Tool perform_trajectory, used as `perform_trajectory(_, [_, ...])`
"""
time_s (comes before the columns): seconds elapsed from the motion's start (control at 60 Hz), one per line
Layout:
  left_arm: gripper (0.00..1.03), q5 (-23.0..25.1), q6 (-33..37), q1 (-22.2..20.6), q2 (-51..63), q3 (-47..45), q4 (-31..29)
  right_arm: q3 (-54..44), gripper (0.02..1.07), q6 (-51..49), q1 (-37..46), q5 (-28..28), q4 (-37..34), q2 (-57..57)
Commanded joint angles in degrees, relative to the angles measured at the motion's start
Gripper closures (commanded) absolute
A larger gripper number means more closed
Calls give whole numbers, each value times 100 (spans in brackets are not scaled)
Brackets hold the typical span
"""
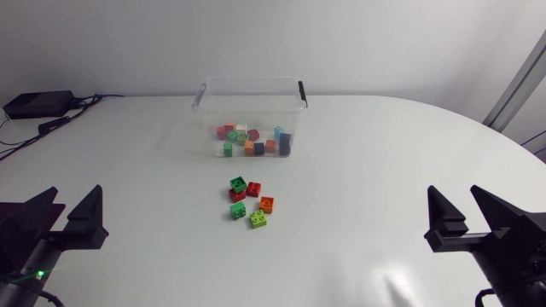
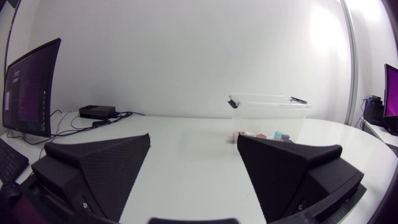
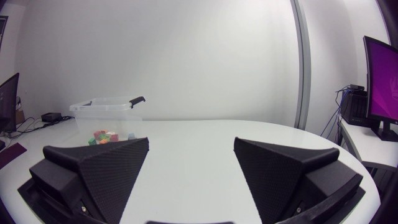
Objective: Place the duplo bricks in the container
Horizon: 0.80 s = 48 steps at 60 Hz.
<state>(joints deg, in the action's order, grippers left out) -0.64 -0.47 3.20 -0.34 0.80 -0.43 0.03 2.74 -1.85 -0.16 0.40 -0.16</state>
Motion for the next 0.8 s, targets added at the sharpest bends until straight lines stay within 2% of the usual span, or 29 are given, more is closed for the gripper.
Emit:
perform_trajectory(0.0, [5,3,-146,-13,16,-53,-89,-12,6,7,-70,-19,-84,-1])
perform_trajectory(0.583, [6,3,-129,58,-45,-9,-72,-3,6,25,-97,-19,-58,-19])
perform_trajectory(0.783, [6,3,-287,40,262,834,-722,454,6,-28,-61,8,-216,43])
